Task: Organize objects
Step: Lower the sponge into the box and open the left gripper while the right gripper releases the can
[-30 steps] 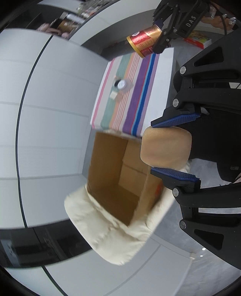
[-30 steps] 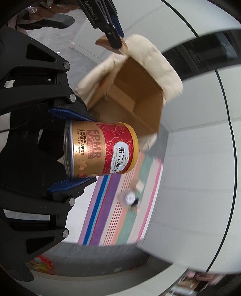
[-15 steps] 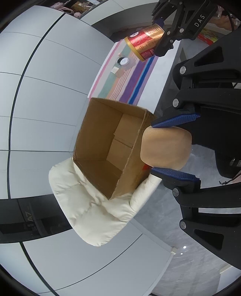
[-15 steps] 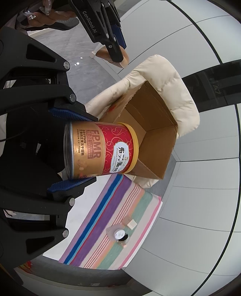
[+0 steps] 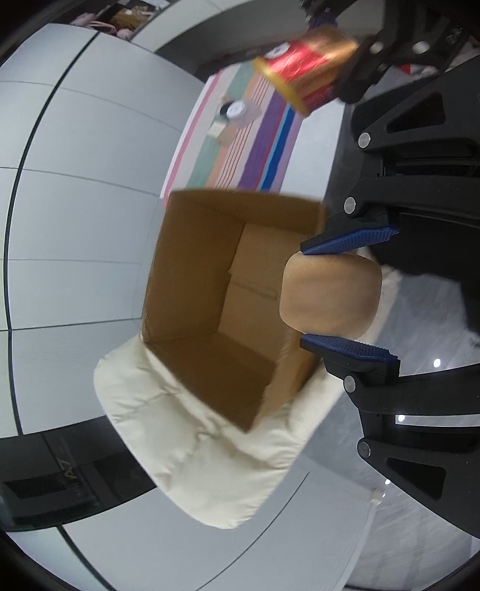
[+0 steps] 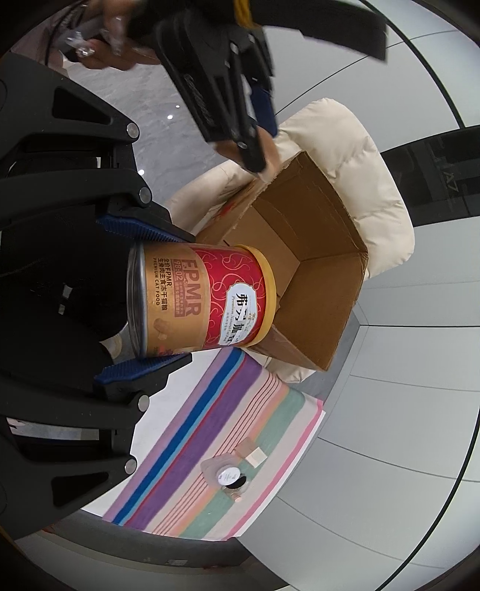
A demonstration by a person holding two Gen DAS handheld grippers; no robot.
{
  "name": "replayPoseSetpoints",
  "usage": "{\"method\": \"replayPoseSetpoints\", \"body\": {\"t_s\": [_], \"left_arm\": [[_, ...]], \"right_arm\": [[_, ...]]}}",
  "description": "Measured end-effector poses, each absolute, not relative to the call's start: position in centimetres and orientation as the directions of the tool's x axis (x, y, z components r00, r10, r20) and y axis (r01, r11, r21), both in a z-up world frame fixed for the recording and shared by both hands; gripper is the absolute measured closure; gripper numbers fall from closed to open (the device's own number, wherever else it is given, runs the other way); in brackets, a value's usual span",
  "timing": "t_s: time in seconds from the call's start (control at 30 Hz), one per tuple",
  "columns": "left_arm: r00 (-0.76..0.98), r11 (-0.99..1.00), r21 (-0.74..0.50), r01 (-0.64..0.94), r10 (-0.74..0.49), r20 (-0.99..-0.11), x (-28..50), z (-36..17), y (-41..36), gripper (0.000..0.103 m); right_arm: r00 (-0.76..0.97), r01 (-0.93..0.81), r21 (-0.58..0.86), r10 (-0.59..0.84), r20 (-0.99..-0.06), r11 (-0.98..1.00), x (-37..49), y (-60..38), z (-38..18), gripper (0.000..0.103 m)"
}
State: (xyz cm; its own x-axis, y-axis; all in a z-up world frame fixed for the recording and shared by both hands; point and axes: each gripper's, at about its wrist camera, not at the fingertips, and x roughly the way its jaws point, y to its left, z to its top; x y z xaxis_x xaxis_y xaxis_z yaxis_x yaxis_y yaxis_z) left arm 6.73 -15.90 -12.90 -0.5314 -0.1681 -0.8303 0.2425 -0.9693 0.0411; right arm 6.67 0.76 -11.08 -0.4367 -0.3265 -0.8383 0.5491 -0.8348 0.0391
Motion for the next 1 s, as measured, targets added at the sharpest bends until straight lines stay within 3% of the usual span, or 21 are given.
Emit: {"method": "replayPoseSetpoints", "body": {"t_s": [0.77,0.83,0.87,0.93,0.97,1.0], "left_arm": [[-0.487,-0.921,0.015,0.389,-0.219,-0.846,-6.7,-17.7,-24.7,0.059],[-0.485,-0.921,0.007,0.39,-0.212,-0.848,-6.8,-18.0,-24.9,0.049],[-0.484,-0.918,-0.003,0.397,-0.207,-0.85,-6.8,-18.3,-25.1,0.034],[-0.475,-0.915,-0.013,0.402,-0.197,-0.858,-6.7,-18.6,-25.3,0.024],[-0.471,-0.918,-0.013,0.397,-0.191,-0.861,-6.8,-18.8,-25.3,0.019],[-0.469,-0.919,-0.008,0.393,-0.193,-0.862,-6.8,-18.8,-25.3,0.016]], "right_arm": [[-0.418,0.562,0.024,-0.309,-0.854,-0.826,-9.2,-9.1,-18.6,0.046],[-0.419,0.561,0.031,-0.315,-0.852,-0.828,-9.5,-9.2,-18.8,0.046],[-0.421,0.56,0.036,-0.322,-0.848,-0.828,-9.6,-9.2,-18.9,0.045],[-0.433,0.565,0.045,-0.343,-0.834,-0.824,-9.5,-9.2,-18.7,0.032],[-0.448,0.557,0.039,-0.34,-0.827,-0.83,-9.5,-9.1,-18.5,0.014],[-0.462,0.551,0.034,-0.339,-0.82,-0.834,-9.4,-9.1,-18.3,0.005]]}}
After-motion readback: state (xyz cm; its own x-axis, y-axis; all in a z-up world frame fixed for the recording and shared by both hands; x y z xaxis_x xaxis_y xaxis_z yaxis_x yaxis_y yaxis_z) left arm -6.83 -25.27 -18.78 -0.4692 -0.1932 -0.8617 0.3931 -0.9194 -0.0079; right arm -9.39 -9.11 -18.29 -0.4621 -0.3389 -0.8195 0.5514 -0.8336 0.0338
